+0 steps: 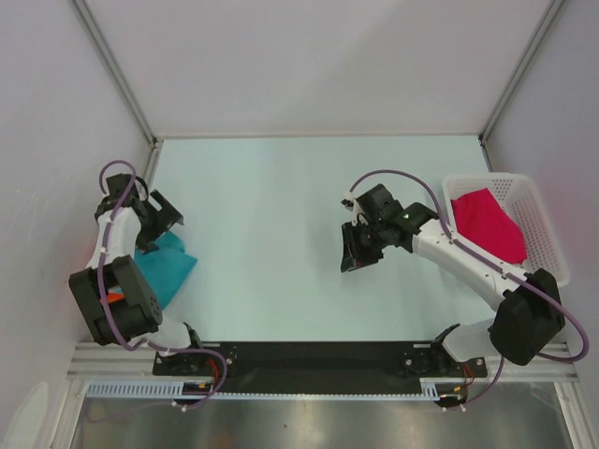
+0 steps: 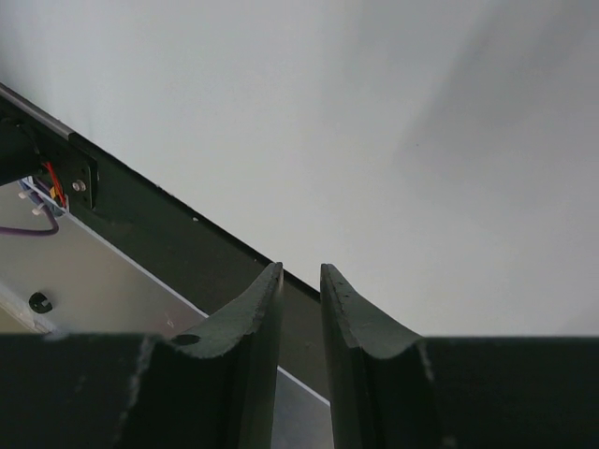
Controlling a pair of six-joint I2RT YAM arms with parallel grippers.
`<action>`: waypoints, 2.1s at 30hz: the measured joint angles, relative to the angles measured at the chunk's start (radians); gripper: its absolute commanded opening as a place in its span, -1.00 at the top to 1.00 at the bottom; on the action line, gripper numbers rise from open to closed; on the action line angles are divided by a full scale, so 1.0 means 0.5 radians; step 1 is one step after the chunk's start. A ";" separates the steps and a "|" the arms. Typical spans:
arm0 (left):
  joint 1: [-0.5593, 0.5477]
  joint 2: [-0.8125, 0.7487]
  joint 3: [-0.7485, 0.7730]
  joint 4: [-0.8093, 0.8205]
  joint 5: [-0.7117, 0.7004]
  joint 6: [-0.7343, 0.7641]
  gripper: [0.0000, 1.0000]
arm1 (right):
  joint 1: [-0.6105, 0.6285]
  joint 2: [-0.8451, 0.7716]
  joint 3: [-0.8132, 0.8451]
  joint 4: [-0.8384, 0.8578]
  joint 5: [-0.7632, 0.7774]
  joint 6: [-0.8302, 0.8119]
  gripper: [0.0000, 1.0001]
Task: Fold and stack the t-shirts
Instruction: Smooth out wrinkles on the folded tshirt
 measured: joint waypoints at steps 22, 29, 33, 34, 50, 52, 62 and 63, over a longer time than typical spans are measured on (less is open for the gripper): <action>0.423 0.029 0.018 -0.014 -0.076 0.019 -0.99 | 0.130 0.169 0.105 -0.008 0.014 0.005 0.46; 0.303 -0.237 0.038 0.072 -0.003 0.066 -0.99 | 0.181 0.169 0.111 0.006 0.027 0.025 0.46; 0.220 -0.493 0.031 0.208 0.169 0.085 -0.99 | 0.246 0.170 0.112 0.021 0.047 0.043 0.46; 0.211 -0.542 0.030 0.224 0.196 0.085 -0.99 | 0.258 0.172 0.112 0.023 0.050 0.046 0.46; 0.207 -0.543 -0.132 -0.018 0.041 0.083 -0.99 | 0.298 0.198 0.111 0.028 0.102 0.046 0.47; 0.207 -0.477 -0.133 -0.026 0.020 0.079 -0.99 | 0.298 0.217 0.111 0.030 0.105 0.047 0.47; 0.305 -0.085 -0.133 0.005 0.059 0.044 -0.99 | 0.298 0.317 0.112 0.031 0.133 0.038 0.48; 0.315 -0.064 -0.132 0.018 0.065 0.043 -0.99 | 0.297 0.324 0.112 0.031 0.137 0.037 0.48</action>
